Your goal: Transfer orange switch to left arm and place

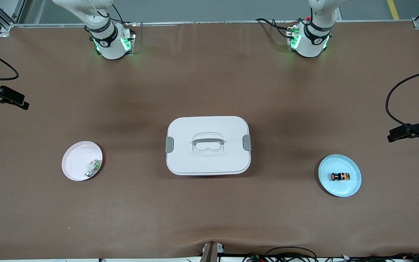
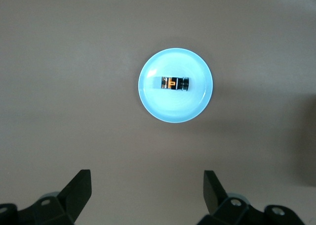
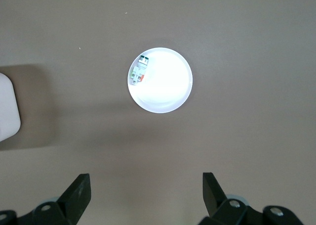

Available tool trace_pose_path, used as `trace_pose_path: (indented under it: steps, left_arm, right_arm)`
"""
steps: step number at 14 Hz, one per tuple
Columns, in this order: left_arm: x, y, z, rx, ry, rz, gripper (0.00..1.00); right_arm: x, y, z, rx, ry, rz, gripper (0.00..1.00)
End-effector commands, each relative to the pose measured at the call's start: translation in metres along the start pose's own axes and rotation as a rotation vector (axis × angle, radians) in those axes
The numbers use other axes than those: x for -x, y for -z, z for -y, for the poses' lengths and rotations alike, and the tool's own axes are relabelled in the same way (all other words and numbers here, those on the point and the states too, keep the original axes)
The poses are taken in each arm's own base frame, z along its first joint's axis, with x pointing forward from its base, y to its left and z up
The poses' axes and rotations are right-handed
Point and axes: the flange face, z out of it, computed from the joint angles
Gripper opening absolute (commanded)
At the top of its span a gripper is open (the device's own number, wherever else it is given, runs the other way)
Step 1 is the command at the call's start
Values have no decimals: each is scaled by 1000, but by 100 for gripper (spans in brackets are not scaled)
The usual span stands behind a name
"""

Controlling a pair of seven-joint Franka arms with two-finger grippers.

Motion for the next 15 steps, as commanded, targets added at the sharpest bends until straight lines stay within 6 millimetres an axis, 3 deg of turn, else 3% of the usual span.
trace_pose_path:
  steps: [1, 5, 11, 15]
  left_arm:
    - [29, 52, -11, -32, 17, -23, 100]
    - [63, 98, -20, -59, 70, -29, 100]
    - [72, 113, -12, -68, 34, -34, 100]
    - [93, 126, -13, -19, 58, -33, 100]
  right_arm:
    - [0, 7, -3, 15, -10, -3, 100]
    - [0, 7, -3, 15, -7, -3, 100]
    - [0, 7, -3, 15, -7, -3, 100]
    - [0, 7, -3, 15, -7, -3, 100]
